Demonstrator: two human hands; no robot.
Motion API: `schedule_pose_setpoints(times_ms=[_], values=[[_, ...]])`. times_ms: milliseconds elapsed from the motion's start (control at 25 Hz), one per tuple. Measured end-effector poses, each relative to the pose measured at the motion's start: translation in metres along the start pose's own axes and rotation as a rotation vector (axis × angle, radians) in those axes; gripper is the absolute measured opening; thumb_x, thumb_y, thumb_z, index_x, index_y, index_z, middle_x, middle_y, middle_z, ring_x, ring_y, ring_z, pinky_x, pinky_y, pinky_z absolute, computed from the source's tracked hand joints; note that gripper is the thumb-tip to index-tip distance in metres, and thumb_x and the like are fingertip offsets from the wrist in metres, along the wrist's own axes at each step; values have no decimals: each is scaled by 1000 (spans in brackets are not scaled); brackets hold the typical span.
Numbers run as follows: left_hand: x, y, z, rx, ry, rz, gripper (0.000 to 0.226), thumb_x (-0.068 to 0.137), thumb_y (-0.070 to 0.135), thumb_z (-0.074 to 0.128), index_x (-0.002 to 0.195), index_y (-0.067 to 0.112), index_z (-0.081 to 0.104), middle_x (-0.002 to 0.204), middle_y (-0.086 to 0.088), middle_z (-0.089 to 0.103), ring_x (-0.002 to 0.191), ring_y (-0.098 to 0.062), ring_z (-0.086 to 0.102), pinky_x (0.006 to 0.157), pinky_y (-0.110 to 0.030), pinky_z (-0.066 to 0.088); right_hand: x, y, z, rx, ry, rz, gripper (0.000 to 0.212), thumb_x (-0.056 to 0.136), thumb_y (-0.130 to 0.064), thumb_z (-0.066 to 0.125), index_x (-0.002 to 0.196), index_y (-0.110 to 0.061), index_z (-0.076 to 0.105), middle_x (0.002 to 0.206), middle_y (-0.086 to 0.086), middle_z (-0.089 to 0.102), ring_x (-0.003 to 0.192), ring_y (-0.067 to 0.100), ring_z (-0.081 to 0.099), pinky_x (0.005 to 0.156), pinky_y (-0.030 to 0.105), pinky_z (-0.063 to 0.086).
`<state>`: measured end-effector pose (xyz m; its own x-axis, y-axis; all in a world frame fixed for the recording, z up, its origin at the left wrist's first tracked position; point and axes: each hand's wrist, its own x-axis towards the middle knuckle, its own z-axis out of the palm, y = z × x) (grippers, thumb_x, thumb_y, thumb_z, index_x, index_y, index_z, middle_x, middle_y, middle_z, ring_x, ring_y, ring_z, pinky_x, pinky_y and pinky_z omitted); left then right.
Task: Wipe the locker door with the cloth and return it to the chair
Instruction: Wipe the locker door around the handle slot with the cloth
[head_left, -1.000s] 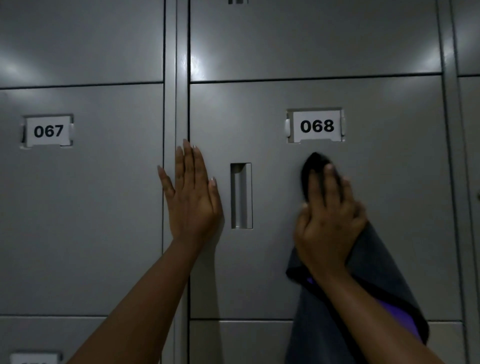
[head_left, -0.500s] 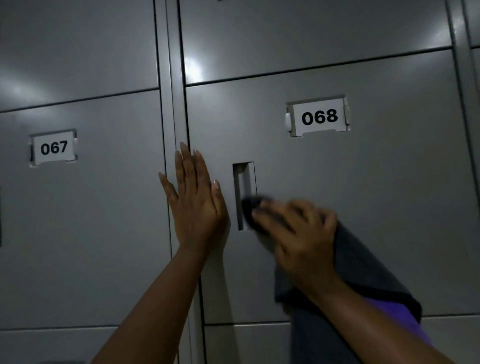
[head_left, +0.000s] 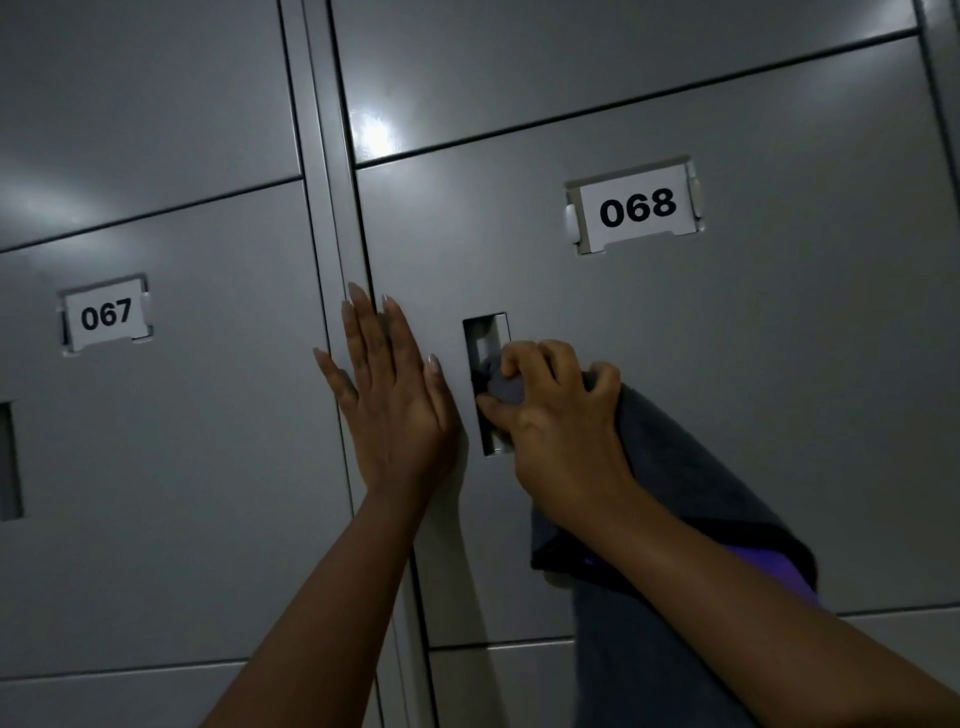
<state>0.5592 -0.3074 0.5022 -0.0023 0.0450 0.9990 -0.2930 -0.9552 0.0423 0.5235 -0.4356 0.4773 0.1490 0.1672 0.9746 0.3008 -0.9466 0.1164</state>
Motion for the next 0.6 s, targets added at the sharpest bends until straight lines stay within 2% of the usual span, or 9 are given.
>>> schedule_pose_setpoints(times_ms=[80, 160, 240, 320, 360, 480, 520, 600], values=[[0, 0, 0, -2, -3, -1, 60, 94, 31, 19, 146, 5, 7, 155, -20, 1, 143, -26, -4, 112, -44, -15, -8, 3, 2, 142, -72, -5, 41, 73, -19, 32, 82, -14, 72, 95, 11, 65, 94, 21, 35, 78, 45, 29], [-1, 0, 0, -2, -16, -8, 60, 94, 32, 18, 146, 5, 6, 155, -20, 0, 143, -26, -5, 113, -46, -14, -9, 2, -8, 130, -116, -27, 28, 77, -16, 43, 81, -13, 71, 92, 11, 65, 93, 23, 38, 78, 43, 26], [0, 0, -1, -1, -26, -13, 61, 94, 34, 16, 147, 6, 5, 155, -19, -1, 143, -26, -6, 113, -47, -12, 0, 1, -27, 90, -255, -82, 18, 81, -7, 56, 90, -15, 69, 104, 8, 59, 101, 27, 40, 82, 43, 23], [0, -1, -2, 0, -33, -18, 61, 94, 34, 15, 147, 7, 5, 156, -19, -2, 143, -24, -8, 113, -48, -12, 6, 15, -43, 56, -302, -167, 20, 87, -14, 53, 101, -21, 65, 116, 3, 52, 112, 24, 36, 91, 43, 24], [-1, 0, -2, -2, -35, -20, 61, 94, 34, 16, 147, 7, 4, 156, -18, -2, 143, -22, -10, 113, -47, -13, 10, 25, -50, 55, -310, -146, 21, 86, -16, 54, 103, -23, 64, 118, 2, 49, 114, 23, 35, 93, 41, 22], [-1, -1, -1, 4, -32, -26, 60, 94, 34, 17, 147, 7, 5, 156, -18, -1, 143, -22, -9, 113, -47, -12, 16, 46, -54, 265, -99, 145, 34, 73, -2, 55, 96, -22, 69, 110, 8, 52, 106, 26, 40, 86, 46, 28], [-1, -1, -1, 7, -31, -28, 60, 94, 33, 17, 147, 8, 5, 156, -18, -1, 143, -23, -7, 113, -48, -12, 12, 46, -51, 257, -67, 135, 40, 69, -2, 52, 98, -23, 69, 109, 9, 54, 104, 26, 40, 81, 46, 31], [-1, 0, -1, 2, -29, -25, 60, 94, 33, 17, 147, 8, 5, 155, -19, 0, 143, -25, -6, 113, -48, -12, -4, 34, -38, 109, -79, -48, 45, 64, -8, 50, 102, -25, 66, 107, 9, 58, 100, 24, 38, 76, 45, 32]])
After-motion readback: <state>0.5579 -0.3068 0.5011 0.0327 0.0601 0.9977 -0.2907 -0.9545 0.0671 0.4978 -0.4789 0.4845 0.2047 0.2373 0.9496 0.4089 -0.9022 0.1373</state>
